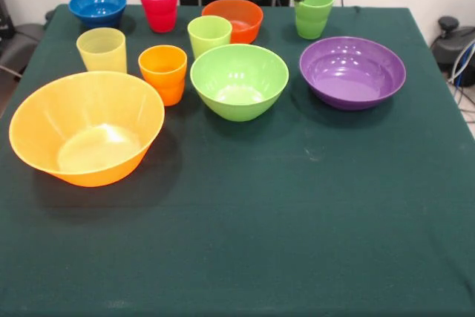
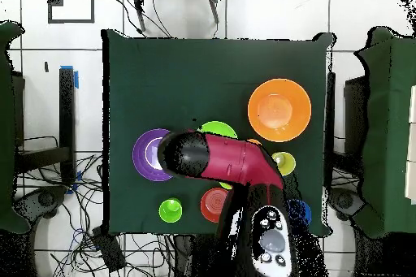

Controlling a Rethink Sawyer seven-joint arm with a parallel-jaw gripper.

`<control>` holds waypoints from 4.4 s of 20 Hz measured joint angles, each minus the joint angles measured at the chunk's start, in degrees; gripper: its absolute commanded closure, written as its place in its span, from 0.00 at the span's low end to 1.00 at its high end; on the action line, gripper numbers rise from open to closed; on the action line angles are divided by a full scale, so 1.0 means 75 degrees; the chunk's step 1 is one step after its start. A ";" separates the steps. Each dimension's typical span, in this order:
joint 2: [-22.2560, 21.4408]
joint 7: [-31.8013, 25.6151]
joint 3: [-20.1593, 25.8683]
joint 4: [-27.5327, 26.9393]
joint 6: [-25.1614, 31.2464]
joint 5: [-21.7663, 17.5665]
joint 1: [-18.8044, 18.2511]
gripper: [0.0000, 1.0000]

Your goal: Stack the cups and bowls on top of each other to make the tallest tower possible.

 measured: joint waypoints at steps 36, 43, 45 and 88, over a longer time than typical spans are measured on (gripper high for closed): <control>0.2280 0.0000 0.0558 -0.3463 0.0003 -0.0027 -0.1350 0.00; 0.2325 0.0000 0.0820 -0.3464 0.0030 -0.0332 -0.1914 0.00; 0.2325 0.0000 0.0910 -0.3464 0.0070 -0.0459 -0.2109 0.00; 0.3051 -0.0997 0.3390 -0.3640 0.0976 -0.2826 -0.4803 0.00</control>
